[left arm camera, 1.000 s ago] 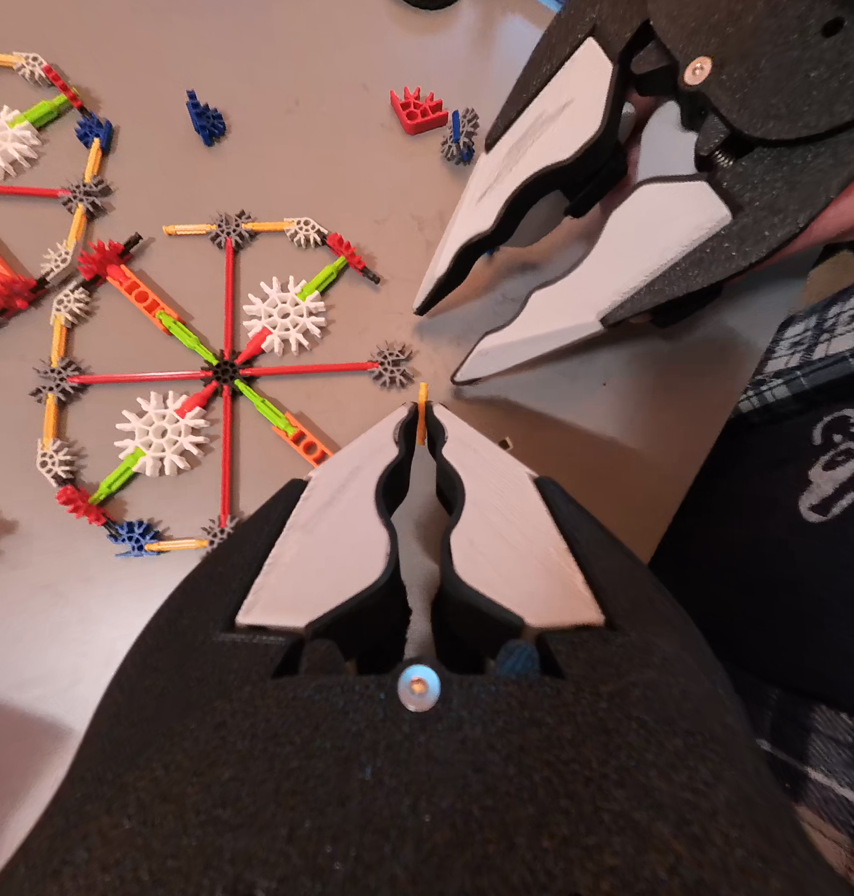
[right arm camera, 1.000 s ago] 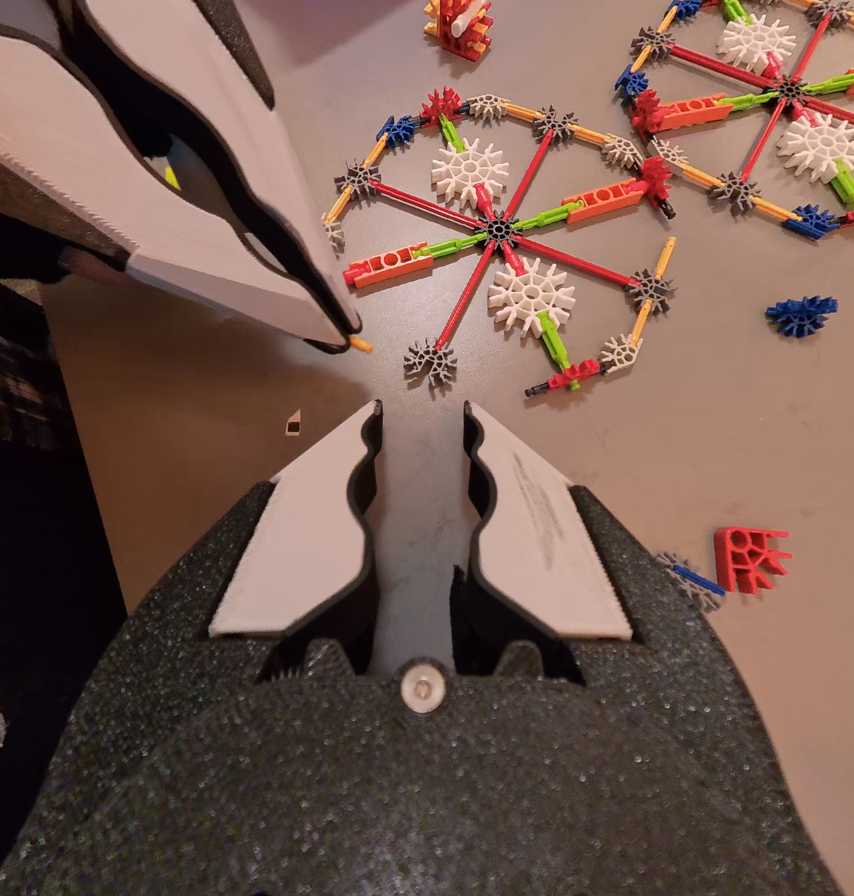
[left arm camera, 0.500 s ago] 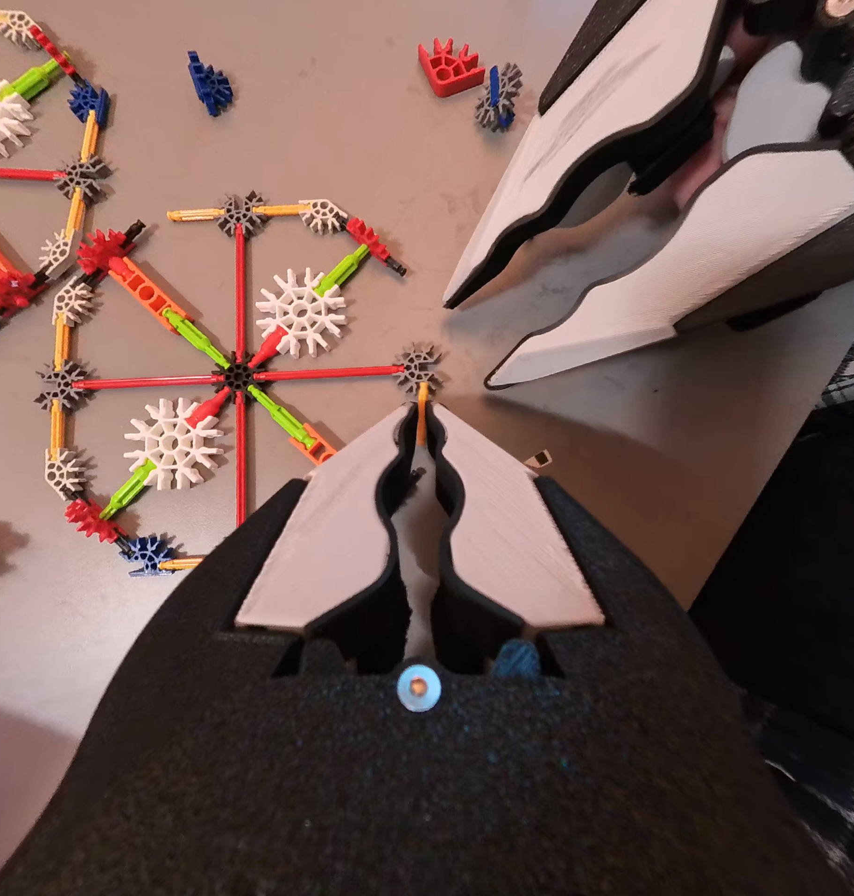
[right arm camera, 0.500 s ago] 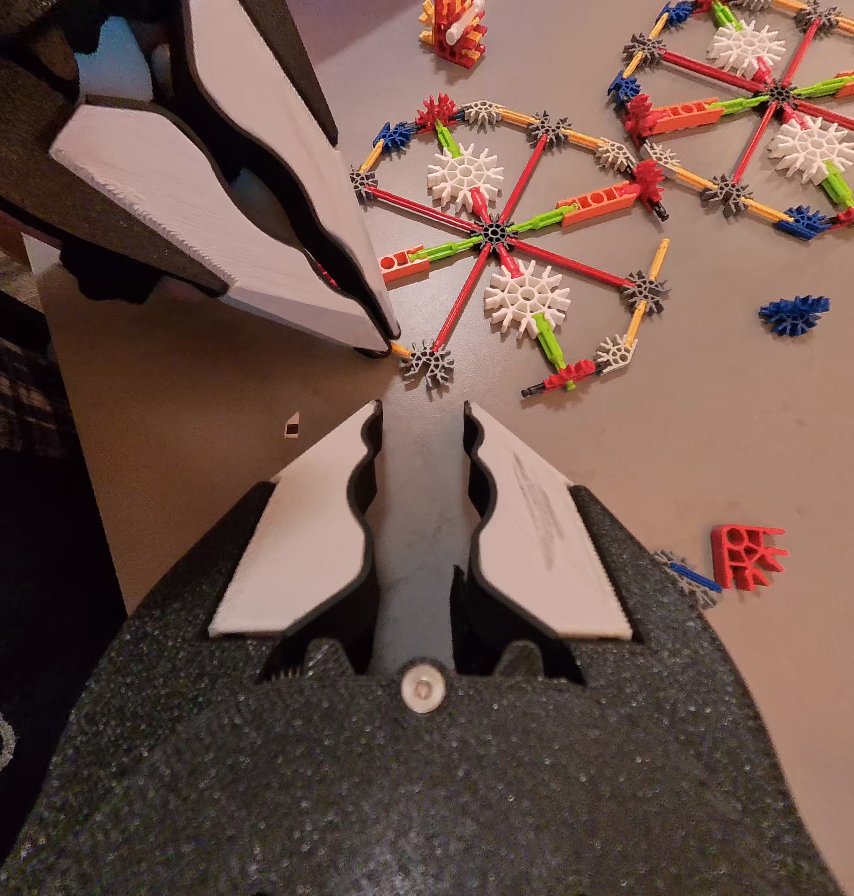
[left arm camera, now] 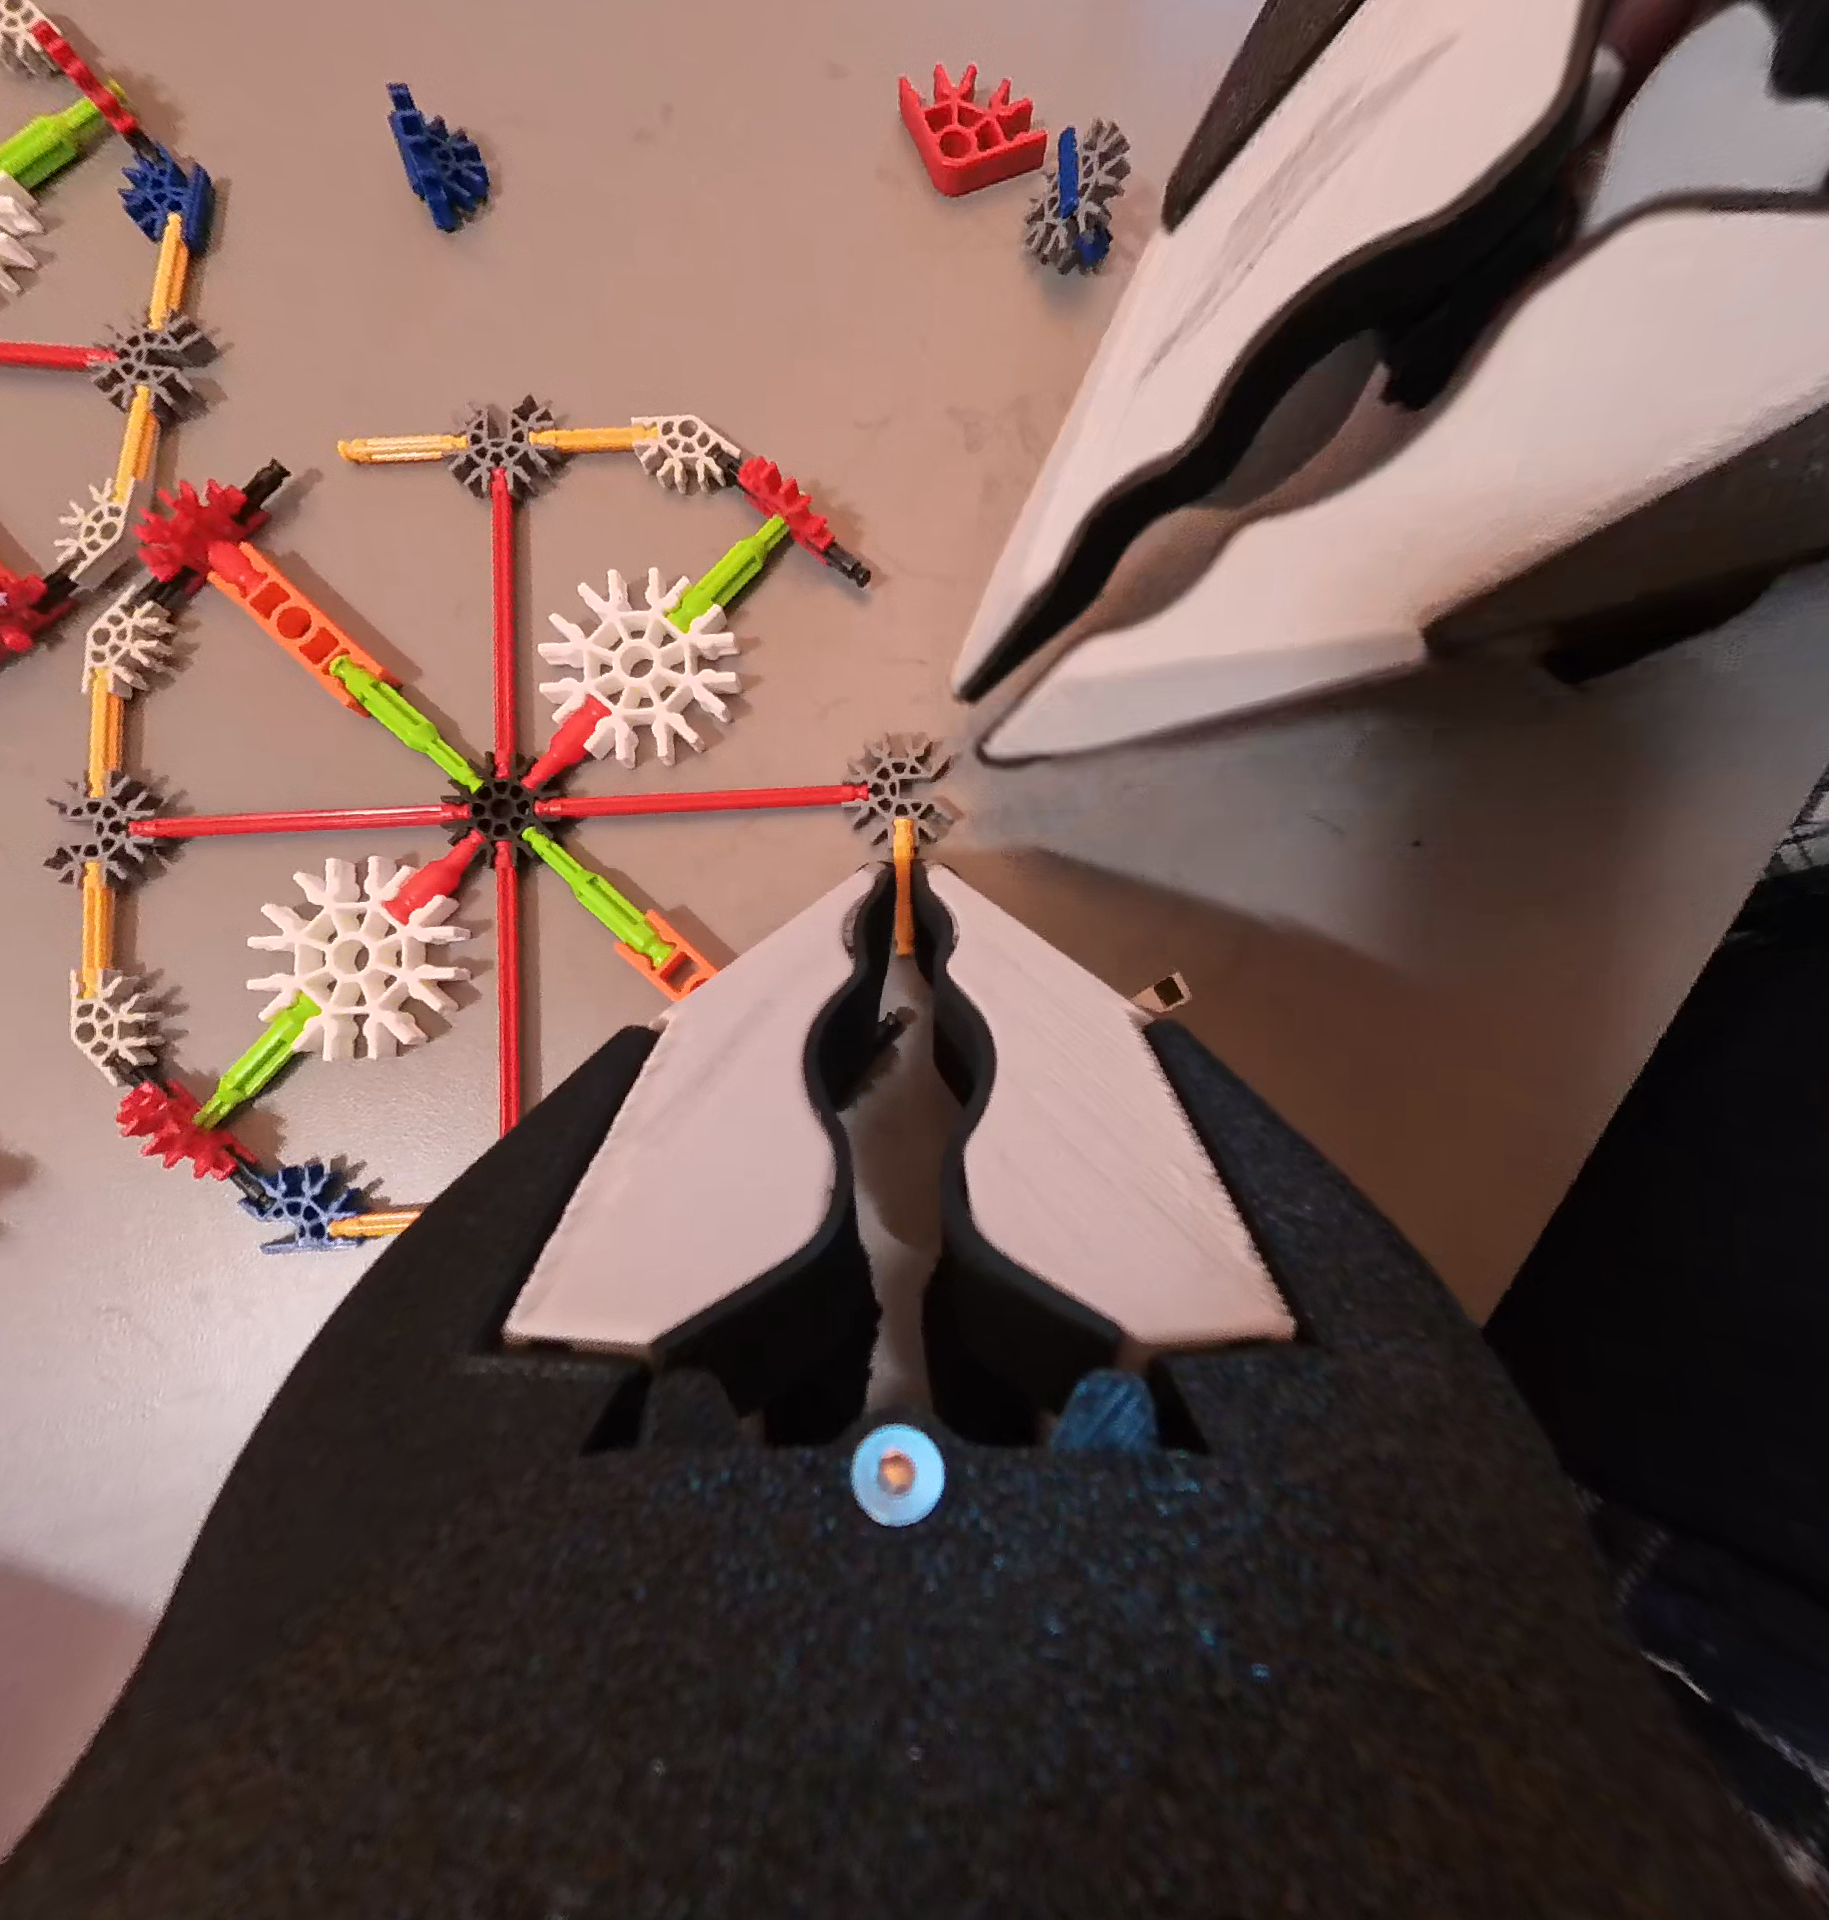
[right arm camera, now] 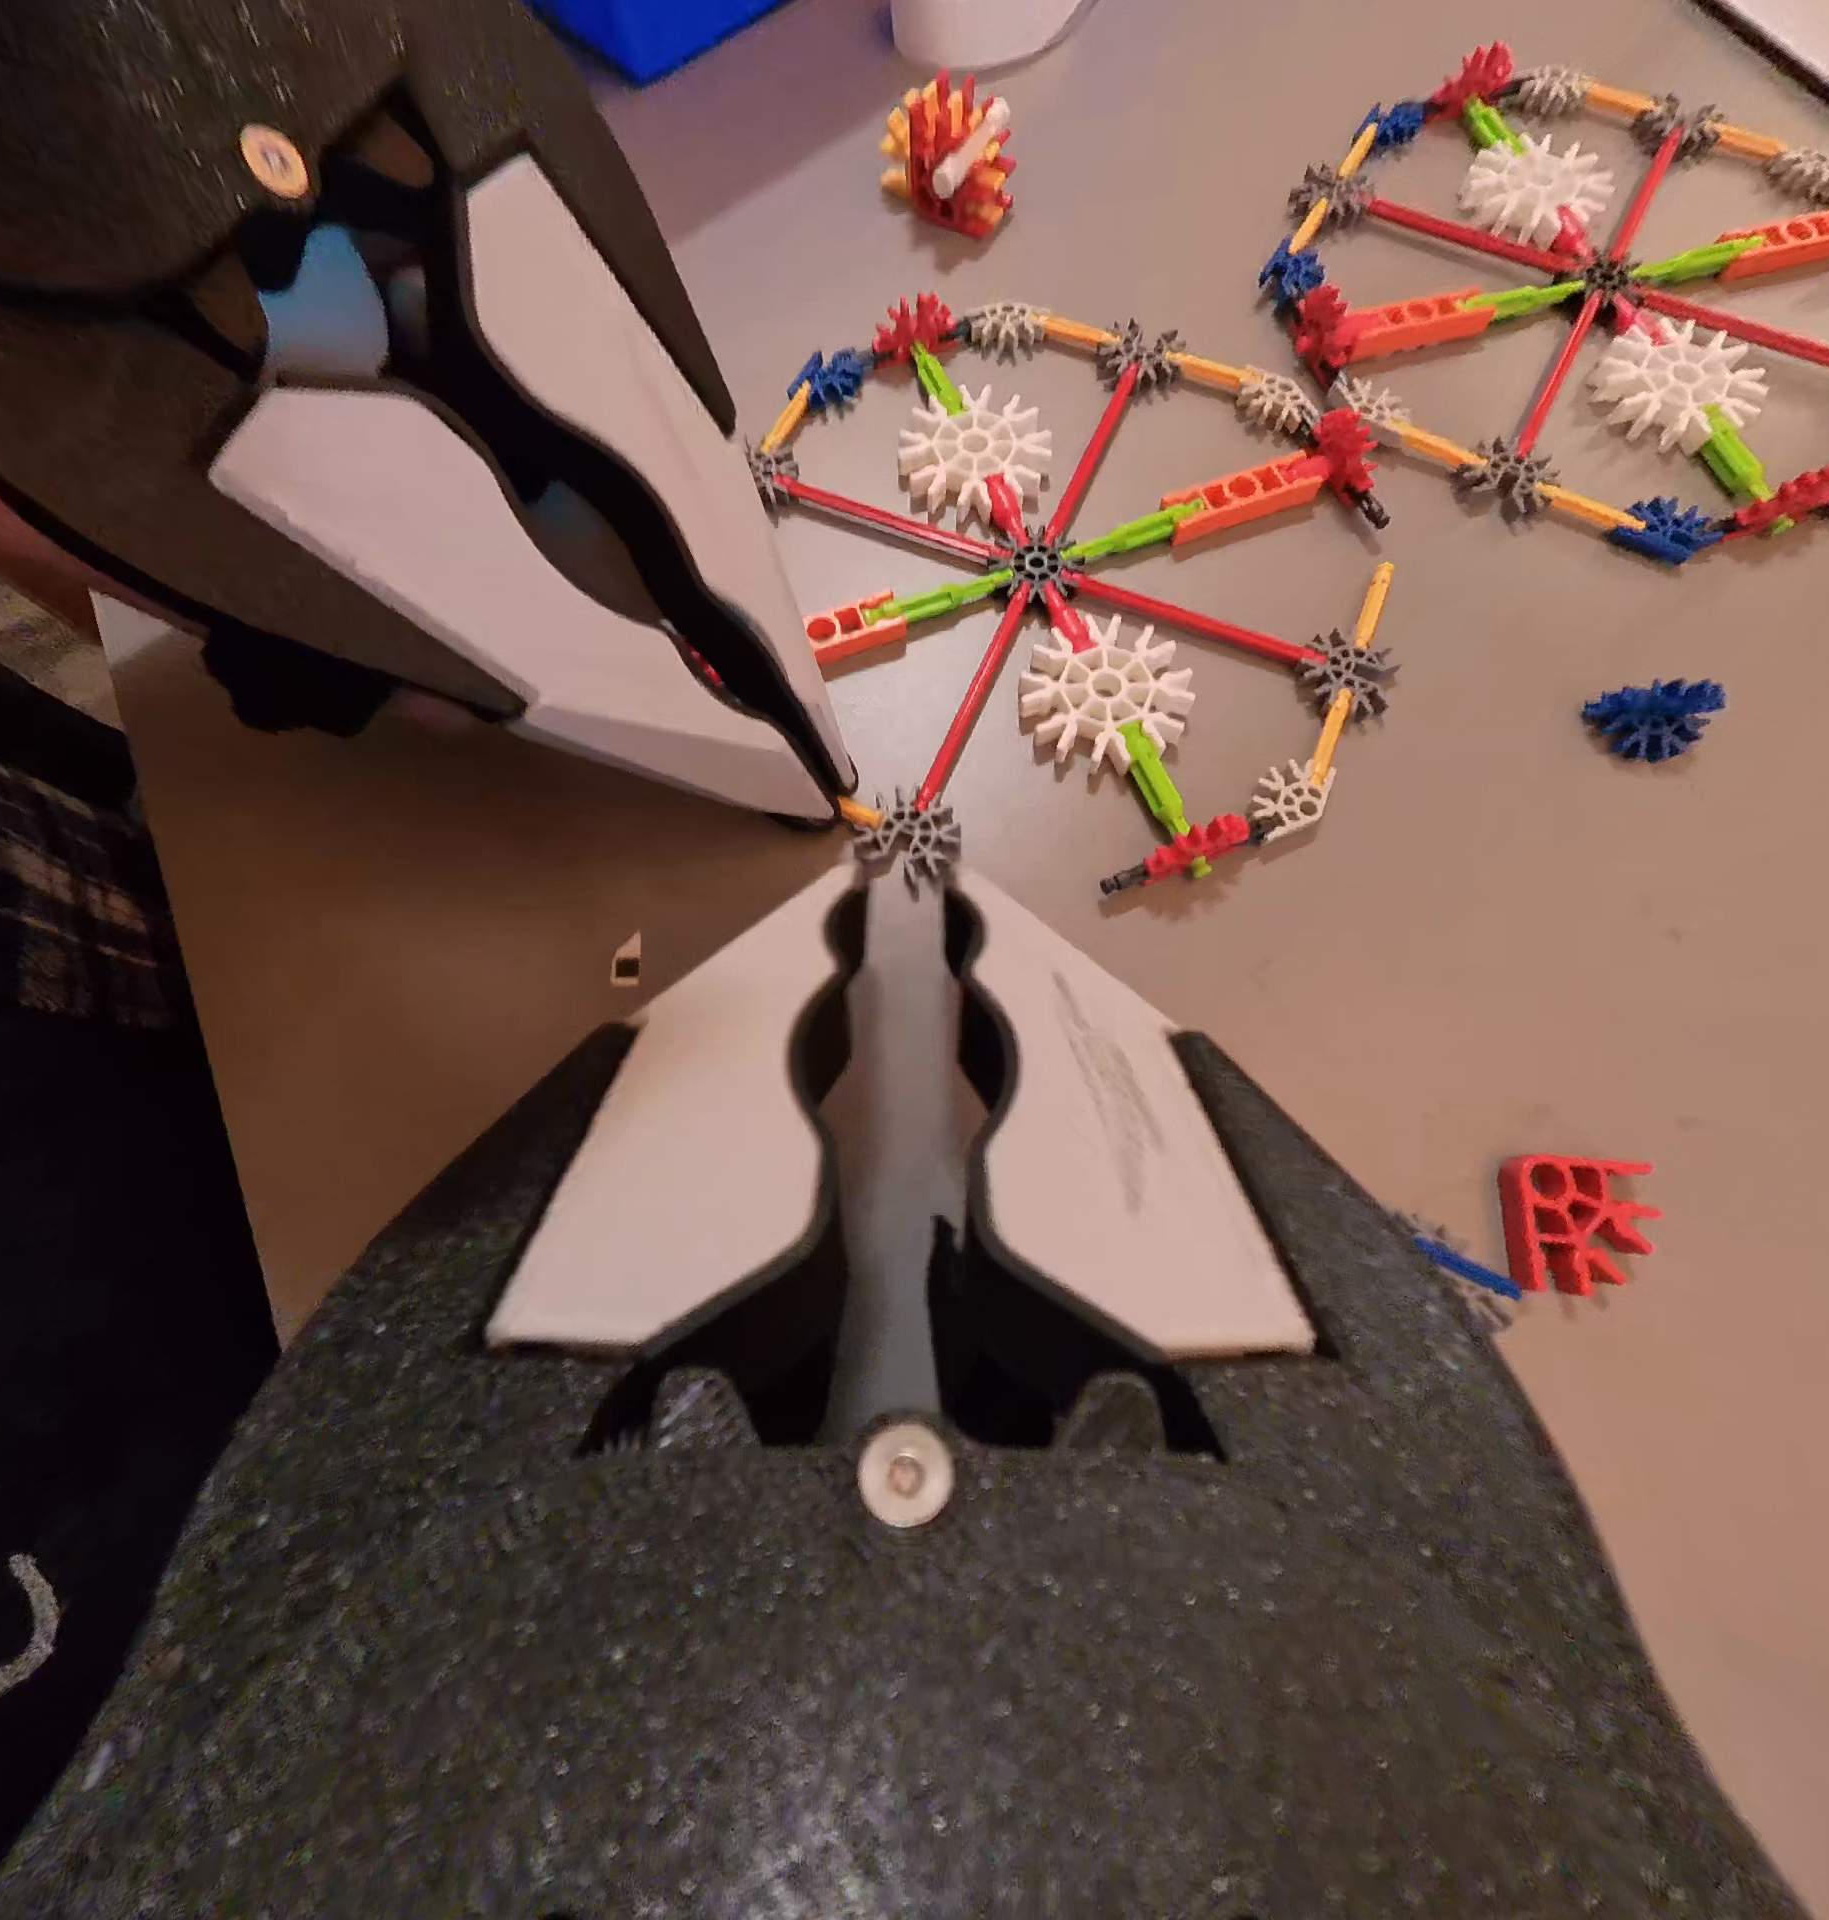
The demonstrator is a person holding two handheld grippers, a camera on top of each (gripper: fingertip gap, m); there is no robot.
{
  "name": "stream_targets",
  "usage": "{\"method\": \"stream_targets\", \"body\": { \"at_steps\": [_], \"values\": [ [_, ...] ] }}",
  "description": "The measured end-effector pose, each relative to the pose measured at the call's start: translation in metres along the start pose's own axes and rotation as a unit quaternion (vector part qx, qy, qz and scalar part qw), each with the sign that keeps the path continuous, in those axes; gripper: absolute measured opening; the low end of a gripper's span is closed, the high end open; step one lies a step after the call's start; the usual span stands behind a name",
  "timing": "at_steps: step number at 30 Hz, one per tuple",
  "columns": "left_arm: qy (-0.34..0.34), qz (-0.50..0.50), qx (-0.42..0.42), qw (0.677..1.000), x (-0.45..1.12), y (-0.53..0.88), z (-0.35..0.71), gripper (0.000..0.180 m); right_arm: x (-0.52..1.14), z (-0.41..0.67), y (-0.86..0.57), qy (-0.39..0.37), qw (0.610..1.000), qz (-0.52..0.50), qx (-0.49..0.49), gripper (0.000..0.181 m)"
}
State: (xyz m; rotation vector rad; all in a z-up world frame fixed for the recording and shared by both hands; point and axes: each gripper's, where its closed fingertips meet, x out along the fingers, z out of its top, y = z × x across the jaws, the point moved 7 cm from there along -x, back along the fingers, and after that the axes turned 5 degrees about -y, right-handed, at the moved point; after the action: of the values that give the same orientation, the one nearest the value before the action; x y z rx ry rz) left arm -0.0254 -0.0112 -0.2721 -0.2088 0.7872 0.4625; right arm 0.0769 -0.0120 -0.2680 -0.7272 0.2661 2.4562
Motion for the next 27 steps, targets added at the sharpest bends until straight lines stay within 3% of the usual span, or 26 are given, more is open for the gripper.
{"method": "stream_targets", "body": {
  "at_steps": [1,20,27],
  "values": [
    [0.0,0.0,0.0,1.0,0.0,0.0,0.0,0.001,0.001,0.002,0.0,-0.003,1.0,0.005,0.001,0.0],
    [-0.008,-0.007,0.01,1.0,0.002,0.002,0.0,0.0,0.022,0.004,0.002,0.055,0.997,0.046,-0.033,0.0],
    [0.005,0.012,0.058,0.998,0.003,-0.001,0.002,0.0,0.022,0.003,-0.002,0.074,0.994,0.069,0.029,0.0]
  ]
}}
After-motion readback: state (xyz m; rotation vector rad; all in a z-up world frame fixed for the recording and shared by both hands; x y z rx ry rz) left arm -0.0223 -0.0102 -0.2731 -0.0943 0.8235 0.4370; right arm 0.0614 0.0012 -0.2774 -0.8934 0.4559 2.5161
